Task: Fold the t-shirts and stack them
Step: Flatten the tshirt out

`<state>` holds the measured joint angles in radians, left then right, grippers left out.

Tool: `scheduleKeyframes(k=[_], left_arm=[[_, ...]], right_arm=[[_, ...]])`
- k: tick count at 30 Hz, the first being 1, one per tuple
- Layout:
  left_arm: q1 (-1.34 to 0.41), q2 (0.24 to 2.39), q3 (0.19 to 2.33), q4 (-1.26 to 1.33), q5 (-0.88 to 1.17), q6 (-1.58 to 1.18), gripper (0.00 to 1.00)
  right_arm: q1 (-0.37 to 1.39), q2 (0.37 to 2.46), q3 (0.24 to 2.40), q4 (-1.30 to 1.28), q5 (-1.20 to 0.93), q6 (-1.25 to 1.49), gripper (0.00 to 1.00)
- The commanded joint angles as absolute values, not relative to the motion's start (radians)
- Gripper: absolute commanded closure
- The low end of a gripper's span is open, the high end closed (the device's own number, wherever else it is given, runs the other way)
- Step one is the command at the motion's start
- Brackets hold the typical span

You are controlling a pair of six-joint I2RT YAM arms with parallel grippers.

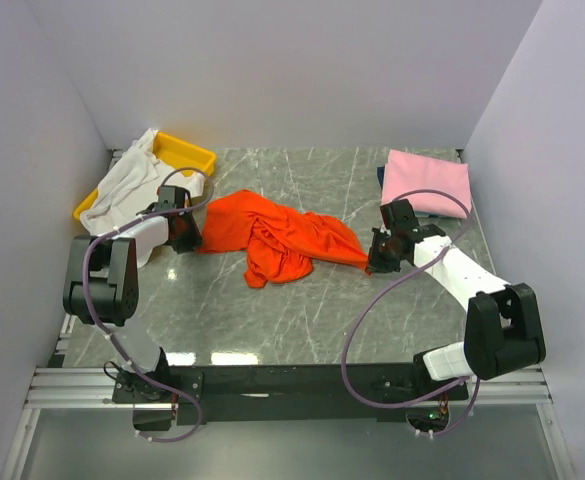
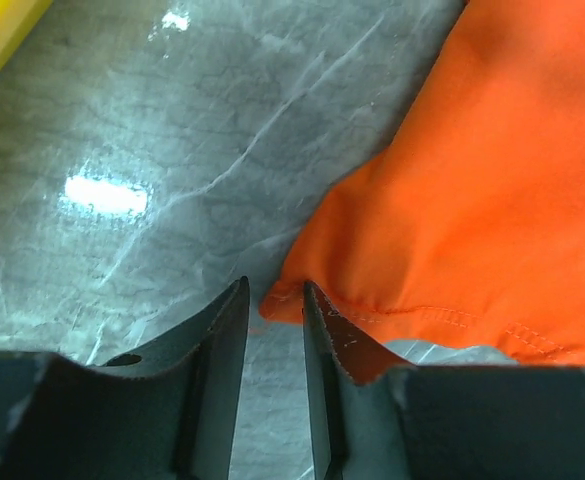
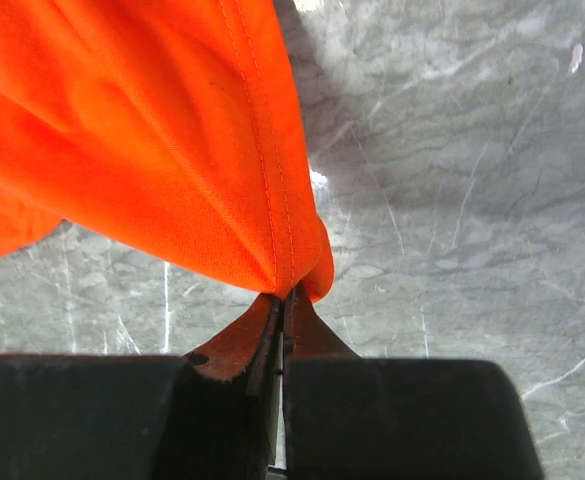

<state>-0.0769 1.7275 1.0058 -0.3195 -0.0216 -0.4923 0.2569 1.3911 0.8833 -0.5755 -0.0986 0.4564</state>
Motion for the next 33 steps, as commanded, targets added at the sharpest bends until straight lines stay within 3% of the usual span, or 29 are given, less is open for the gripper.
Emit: scheduleKeyframes(k=[1,4,8,10,17,24,33], left_arm=[[-0.075,1.749,1.002,-0.293,0.018,-0.505,0.66],[-0.075,1.749,0.988,-0.302,0.025,-0.506,0.74],[-0.075,1.738,0.957,-0.301,0.061,-0.506,0.95],[-0.075,1.733,0.931,-0.293,0.075,-0.515,1.00],[-0.046,1.611,0.998,-0.325,0.150,-0.561,1.00],[-0.003,1.450,1.375,-0.413,0.173,-0.620,1.00],[0.081,1.352,1.727,-0.309,0.192,-0.710,1.00]], right_arm=[[0.245,1.350,0.870,-0.569,-0.098,0.471,1.00],[0.247,1.339,0.864,-0.571,-0.095,0.476,1.00],[0.248,1.327,0.867,-0.575,-0.092,0.479,1.00],[0.249,1.324,0.879,-0.580,-0.092,0.480,1.00],[0.242,1.299,0.971,-0.640,-0.071,0.465,1.00],[0.216,1.255,1.132,-0.739,-0.064,0.422,1.00],[0.184,1.148,1.489,-0.755,-0.002,0.354,1.00]])
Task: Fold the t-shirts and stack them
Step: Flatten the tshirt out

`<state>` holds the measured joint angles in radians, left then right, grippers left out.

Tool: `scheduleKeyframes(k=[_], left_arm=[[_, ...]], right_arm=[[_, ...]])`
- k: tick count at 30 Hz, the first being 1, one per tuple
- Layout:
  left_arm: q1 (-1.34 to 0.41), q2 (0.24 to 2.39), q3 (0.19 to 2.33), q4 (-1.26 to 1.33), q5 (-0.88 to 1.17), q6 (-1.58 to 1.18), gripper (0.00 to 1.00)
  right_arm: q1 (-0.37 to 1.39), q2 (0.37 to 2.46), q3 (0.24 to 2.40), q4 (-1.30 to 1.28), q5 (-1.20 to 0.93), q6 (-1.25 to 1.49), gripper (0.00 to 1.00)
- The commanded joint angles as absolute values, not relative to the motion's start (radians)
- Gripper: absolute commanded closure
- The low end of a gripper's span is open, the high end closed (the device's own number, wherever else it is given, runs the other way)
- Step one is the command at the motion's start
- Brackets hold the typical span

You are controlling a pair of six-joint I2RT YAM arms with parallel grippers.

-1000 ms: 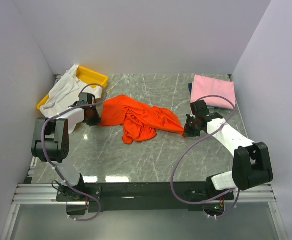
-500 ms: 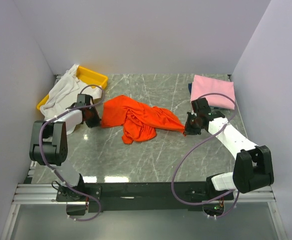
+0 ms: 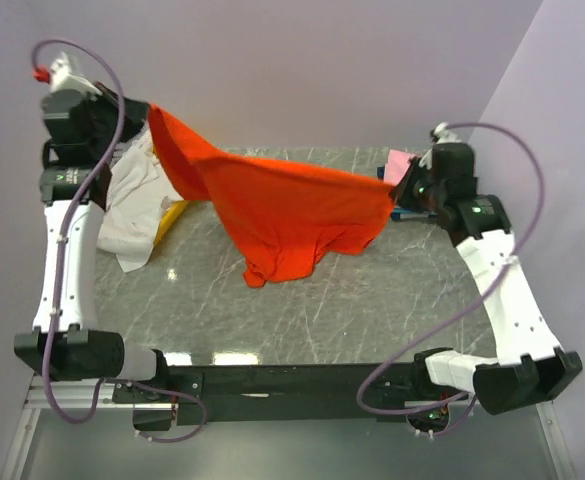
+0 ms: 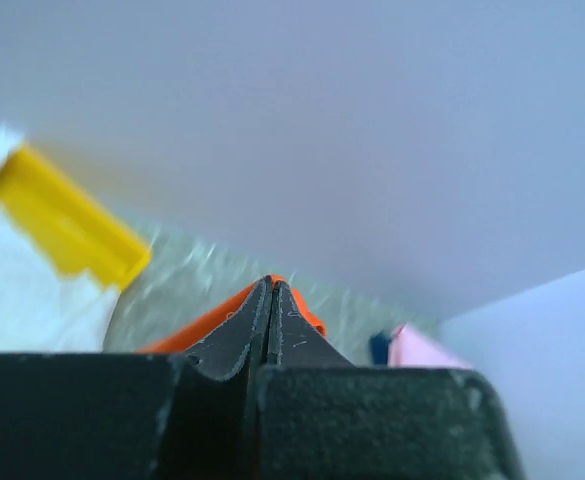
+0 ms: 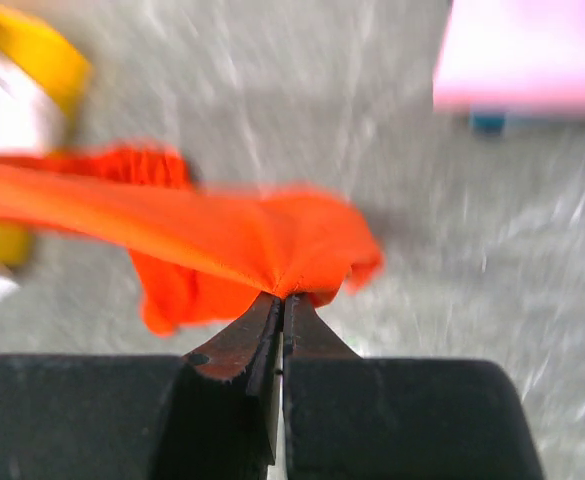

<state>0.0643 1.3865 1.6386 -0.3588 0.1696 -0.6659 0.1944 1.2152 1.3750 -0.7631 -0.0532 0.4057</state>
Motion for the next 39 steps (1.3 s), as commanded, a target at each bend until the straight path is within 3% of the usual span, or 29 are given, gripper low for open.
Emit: scheduleKeyframes(k=[1,12,21,28,39], left_arm=[[0.083,1.323,1.741,-0.290,0.183,-0.721,1.00],[0.083,1.180,1.946,-0.175,0.110,-0.729,1.00],[0.074,1.337,1.885,-0.008,0.251,-0.842,1.00],[0.022,1.600,2.032,-0.049,0.331,-0.833,1.00],[0.018,1.497,1.968,0.035,0.249,-0.853,1.00]], right_arm=[[0.186,1.123,1.544,-0.747,-0.002,0.344,1.00],[0.184,0.913,1.692,-0.543,0.051,0.229,1.00],[0.183,1.035,1.634,-0.502,0.104,0.187,1.00],[0.153,1.239,1.713,-0.551,0.098,0.215,1.00],[0.155,1.125,1.688,-0.483,0.043,0.224,1.00]])
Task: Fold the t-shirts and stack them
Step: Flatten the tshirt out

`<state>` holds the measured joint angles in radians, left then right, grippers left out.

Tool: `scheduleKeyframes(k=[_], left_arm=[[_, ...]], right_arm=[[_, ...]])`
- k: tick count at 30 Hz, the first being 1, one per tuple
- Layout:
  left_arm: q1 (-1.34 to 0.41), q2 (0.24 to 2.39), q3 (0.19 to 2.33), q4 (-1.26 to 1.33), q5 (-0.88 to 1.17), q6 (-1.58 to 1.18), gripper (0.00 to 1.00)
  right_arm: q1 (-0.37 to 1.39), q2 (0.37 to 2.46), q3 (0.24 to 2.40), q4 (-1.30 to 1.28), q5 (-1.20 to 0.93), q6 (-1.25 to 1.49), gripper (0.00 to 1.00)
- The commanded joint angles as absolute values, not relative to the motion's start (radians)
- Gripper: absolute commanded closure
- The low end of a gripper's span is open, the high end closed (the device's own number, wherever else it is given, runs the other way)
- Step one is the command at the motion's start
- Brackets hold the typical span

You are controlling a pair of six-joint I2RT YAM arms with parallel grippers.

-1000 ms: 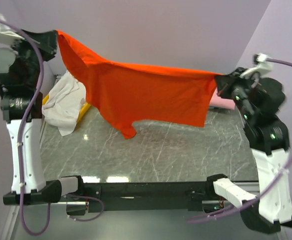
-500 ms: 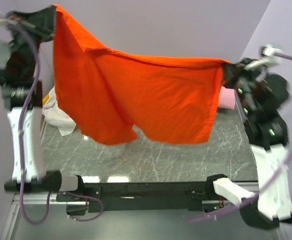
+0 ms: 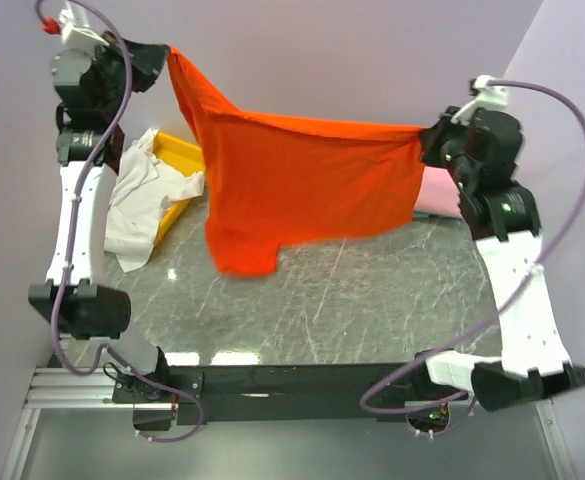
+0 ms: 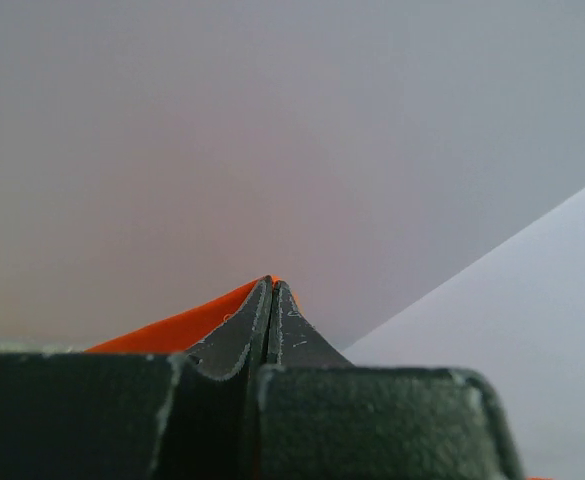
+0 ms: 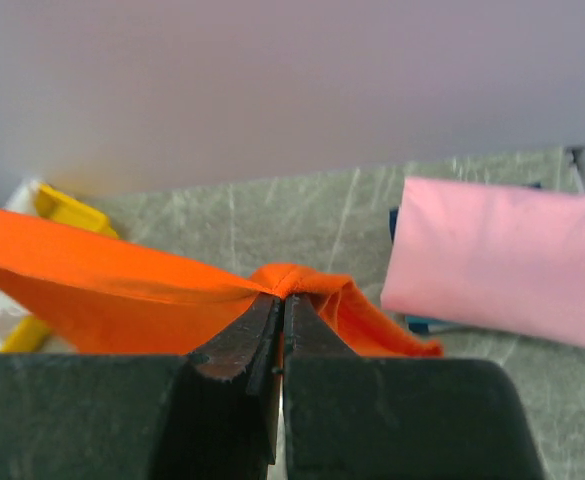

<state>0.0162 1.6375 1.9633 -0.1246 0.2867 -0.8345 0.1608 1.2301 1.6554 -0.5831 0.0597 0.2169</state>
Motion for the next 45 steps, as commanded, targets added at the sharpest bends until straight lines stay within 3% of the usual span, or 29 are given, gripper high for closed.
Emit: scheduleKeyframes(k=[1,10,22,28,31,37,39,40,42,43,44,45], left_arm=[[0.020,1.456,1.951,0.073,0.242,-0.857,1.00],[0.020,1.186,1.787,0.207,0.150,-0.827,1.00],[0.020,1.037,1.755,0.302,0.204,-0.727,0.99],[0.009,1.210,1.775,0.200,0.270,-0.791,0.99],[-0.034,1.325,1.718,0.164,0.287,-0.807,0.99],[-0.106,1.698,1.716,0.051,0.376,-0.796,0.99],[-0.129,1.847,1.759,0.003,0.408,-0.773,0.90],[-0.149,1.930,1.788,-0.035,0.391,-0.741,0.69],[-0.170,1.987,1.815,-0.080,0.377,-0.715,0.46],[-0.179,2.006,1.828,-0.090,0.370,-0.704,0.33],[-0.201,2.019,1.841,-0.104,0.359,-0.686,0.30],[-0.209,2.020,1.836,-0.112,0.347,-0.681,0.28]], right_arm=[[0.156,1.102,1.669,-0.468,0.037,0.230,1.00],[0.155,0.864,1.499,-0.308,0.032,0.216,1.00],[0.155,0.778,1.586,-0.389,0.071,0.300,1.00],[0.153,0.830,1.494,-0.518,0.258,0.380,1.00],[0.146,0.853,1.344,-0.496,0.307,0.371,1.00],[0.005,0.966,1.016,-0.325,0.200,0.416,1.00],[-0.052,1.058,0.950,-0.258,0.169,0.416,1.00],[-0.064,1.142,0.942,-0.221,0.116,0.408,0.96],[-0.089,1.240,0.980,-0.232,0.063,0.391,0.68],[-0.106,1.290,1.014,-0.256,0.029,0.385,0.62],[-0.106,1.361,1.075,-0.309,0.020,0.380,0.57],[-0.106,1.383,1.097,-0.324,0.005,0.362,0.36]])
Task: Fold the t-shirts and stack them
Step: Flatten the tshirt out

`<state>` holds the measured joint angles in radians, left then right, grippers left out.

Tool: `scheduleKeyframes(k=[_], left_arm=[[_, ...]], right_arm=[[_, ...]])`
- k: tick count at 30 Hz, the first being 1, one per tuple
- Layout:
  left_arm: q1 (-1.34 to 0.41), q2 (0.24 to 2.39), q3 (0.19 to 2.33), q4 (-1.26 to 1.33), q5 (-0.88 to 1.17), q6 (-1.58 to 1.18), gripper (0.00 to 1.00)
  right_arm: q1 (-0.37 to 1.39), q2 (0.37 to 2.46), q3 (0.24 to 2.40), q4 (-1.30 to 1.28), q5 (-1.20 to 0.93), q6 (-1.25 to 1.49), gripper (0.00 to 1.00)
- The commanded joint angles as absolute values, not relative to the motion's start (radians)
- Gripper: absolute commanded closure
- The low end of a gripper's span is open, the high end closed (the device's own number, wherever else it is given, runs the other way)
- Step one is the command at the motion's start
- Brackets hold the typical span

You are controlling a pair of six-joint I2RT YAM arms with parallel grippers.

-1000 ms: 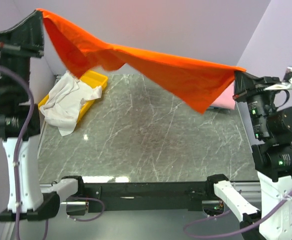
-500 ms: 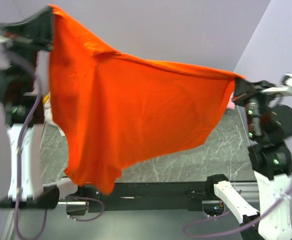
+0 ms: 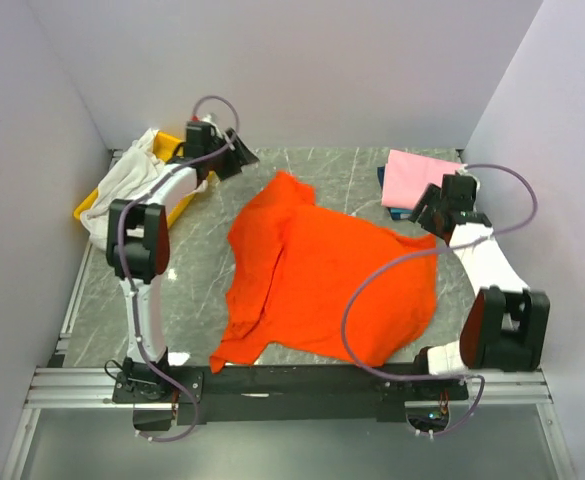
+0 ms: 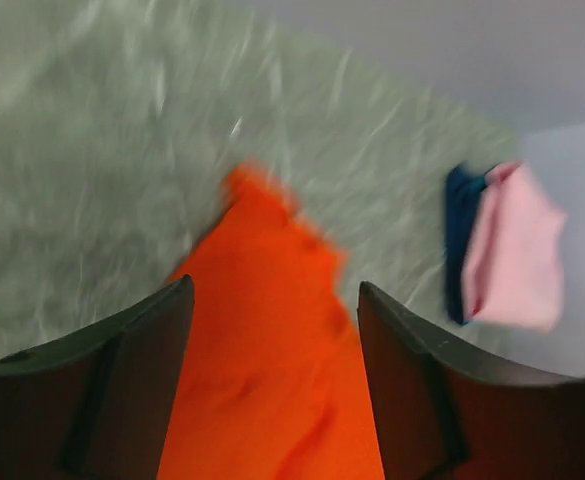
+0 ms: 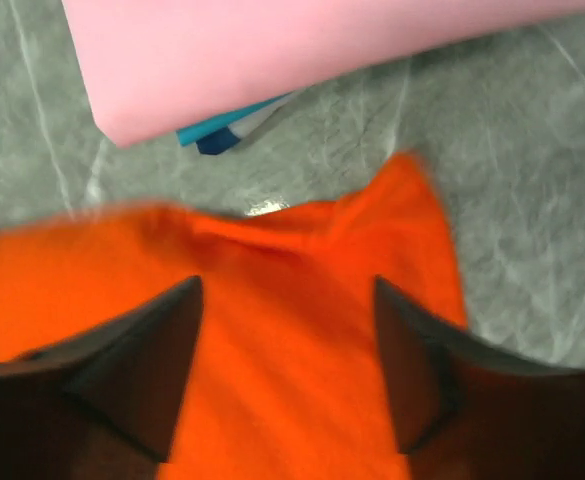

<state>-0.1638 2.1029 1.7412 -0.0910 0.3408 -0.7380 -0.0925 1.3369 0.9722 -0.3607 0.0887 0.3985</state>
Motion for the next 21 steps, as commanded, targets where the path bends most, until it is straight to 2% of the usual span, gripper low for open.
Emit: scheduleKeyframes(k=[1,2,6,13,21], left_arm=[[-0.215,2.017,1.815,-0.118,0.344,-0.680,0.27],[-0.228,2.007,1.795,-0.117,0.345,-0.686,0.26],[-0.248,1.928,1.683,-0.155,0.357,-0.701,0.26],[-0.262,1.813,1.400,-0.175,0.431,-0.771,0.27],[-0.276,1.833,1.289,-0.250,0.465,-0.762,0.27]], right_arm=[[-0.106,1.397,1.117,-0.351,-0.017,0.356,0.21],[-0.106,1.404,1.132,-0.360,-0.026,0.354,0.15],[-0.106,1.358,1.105,-0.391,-0.064,0.359,0.14],[-0.101,1.333,0.979,-0.457,-0.150,0.411,0.17],[-0.100,1.367,0.919,-0.436,-0.215,0.443,0.18]])
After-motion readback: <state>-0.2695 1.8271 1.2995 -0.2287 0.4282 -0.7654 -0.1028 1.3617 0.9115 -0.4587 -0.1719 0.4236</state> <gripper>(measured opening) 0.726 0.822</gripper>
